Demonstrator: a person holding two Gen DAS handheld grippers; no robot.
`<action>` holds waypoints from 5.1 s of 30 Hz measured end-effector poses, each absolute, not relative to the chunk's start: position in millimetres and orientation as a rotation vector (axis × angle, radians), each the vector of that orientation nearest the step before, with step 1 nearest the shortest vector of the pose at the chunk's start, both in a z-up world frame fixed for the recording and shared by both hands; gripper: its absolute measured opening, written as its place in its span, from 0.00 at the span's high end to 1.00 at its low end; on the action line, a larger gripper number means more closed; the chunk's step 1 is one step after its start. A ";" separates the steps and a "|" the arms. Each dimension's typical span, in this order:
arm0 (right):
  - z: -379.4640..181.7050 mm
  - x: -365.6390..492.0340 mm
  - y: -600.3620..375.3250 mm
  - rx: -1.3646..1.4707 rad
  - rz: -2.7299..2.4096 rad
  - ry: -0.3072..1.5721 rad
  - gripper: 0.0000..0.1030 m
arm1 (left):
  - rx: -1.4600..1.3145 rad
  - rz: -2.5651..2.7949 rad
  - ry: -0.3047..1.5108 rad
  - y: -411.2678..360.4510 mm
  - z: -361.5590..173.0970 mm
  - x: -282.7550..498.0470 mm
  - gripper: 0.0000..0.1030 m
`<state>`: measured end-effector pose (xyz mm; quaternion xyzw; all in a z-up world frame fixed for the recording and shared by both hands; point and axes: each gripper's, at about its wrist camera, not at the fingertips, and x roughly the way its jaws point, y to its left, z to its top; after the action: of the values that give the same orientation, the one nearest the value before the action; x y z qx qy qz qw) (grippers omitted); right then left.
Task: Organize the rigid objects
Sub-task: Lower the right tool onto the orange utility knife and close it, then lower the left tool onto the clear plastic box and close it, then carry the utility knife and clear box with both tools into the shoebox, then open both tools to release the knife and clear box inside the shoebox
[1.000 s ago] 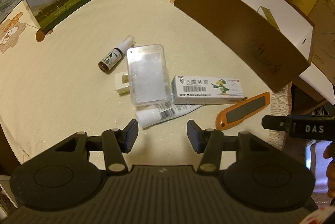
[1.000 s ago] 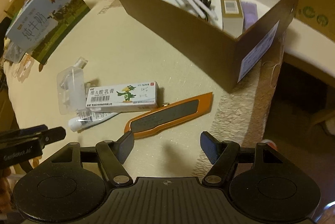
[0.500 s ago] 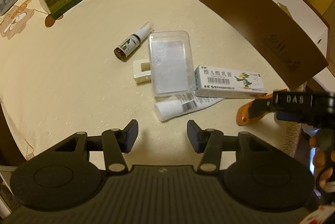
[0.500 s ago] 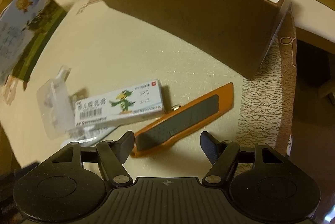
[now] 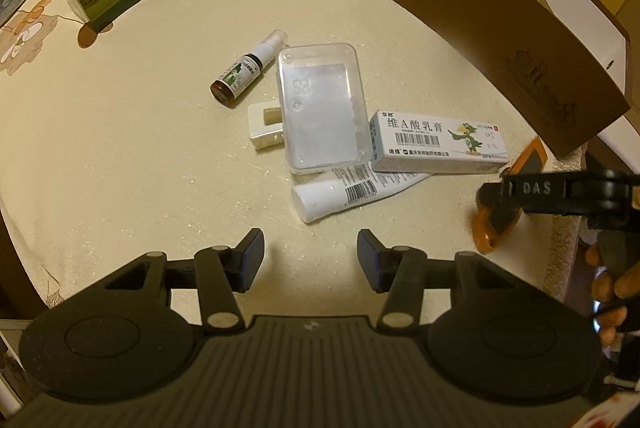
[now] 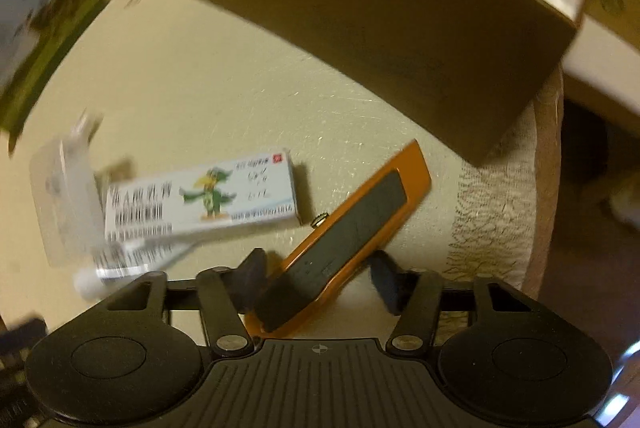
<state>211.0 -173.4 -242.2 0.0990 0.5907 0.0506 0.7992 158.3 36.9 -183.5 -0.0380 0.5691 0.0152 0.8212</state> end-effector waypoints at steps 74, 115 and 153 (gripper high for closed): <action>-170.7 196.9 -188.6 0.044 0.374 1.017 0.69 | 0.109 -0.040 1.026 18.8 -161.2 231.9 0.50; -77.2 258.2 -291.1 0.201 0.246 0.848 0.69 | 0.089 -0.335 0.830 -103.4 -43.6 326.2 0.50; -148.5 355.3 -267.7 0.237 0.151 0.975 0.69 | 0.250 -0.276 0.945 -118.1 -129.0 432.0 0.50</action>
<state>355.3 -267.7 -148.5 0.1134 0.4668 0.0724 0.8741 432.0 -118.1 -129.0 0.1198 0.4525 -0.1319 0.8738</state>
